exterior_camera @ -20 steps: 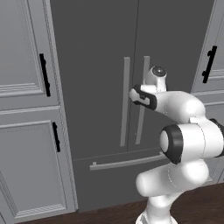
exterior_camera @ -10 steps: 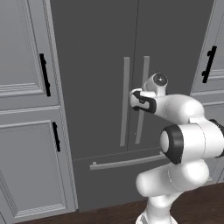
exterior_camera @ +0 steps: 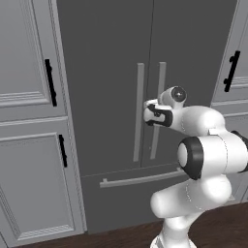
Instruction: Take the strawberry from the fridge and place it on top of the pancake, located on the dining counter.
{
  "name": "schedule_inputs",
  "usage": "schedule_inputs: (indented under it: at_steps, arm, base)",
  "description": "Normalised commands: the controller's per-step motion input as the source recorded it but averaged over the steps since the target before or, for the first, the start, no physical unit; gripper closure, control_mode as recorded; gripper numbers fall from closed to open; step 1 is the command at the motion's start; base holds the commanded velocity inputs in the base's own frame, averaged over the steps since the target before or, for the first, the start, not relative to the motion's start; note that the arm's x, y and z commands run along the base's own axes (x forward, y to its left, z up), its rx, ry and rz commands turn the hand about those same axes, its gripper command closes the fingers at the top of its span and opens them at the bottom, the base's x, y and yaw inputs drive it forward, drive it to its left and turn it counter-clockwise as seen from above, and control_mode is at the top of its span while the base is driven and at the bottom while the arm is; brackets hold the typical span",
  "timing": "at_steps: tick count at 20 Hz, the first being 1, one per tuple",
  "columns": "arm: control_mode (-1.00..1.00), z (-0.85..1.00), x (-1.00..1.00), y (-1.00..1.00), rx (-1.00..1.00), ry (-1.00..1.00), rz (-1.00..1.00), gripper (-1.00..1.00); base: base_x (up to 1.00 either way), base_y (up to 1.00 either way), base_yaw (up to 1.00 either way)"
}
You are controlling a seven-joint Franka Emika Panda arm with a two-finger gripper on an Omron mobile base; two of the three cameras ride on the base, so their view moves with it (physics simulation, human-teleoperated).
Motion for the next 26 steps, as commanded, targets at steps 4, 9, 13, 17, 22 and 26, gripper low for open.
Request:
schedule_inputs:
  at_steps: [4, 9, 13, 17, 22, 26]
  arm:
    - [-1.00, -0.38, -0.39, -1.00, 0.15, 0.04, -0.05, 1.00]
    - [-1.00, -0.32, -0.73, -1.00, 0.19, -0.01, -0.01, 1.00]
    - [-1.00, -0.20, -0.76, -1.00, 0.19, -0.07, 0.00, 1.00]
    - [-1.00, -0.14, -0.68, -1.00, 0.17, -0.04, 0.00, 1.00]
    - [-1.00, -0.09, -0.64, -1.00, 0.14, -0.02, 0.00, 1.00]
    - [-1.00, -0.01, -0.52, -1.00, 0.09, 0.00, 0.00, 1.00]
  base:
    - [0.00, 0.00, 0.00]
    - [0.00, 0.00, 0.00]
    - [0.00, 0.00, 0.00]
    - [0.00, 0.00, 0.00]
    - [0.00, 0.00, 0.00]
    - [0.00, 0.00, 0.00]
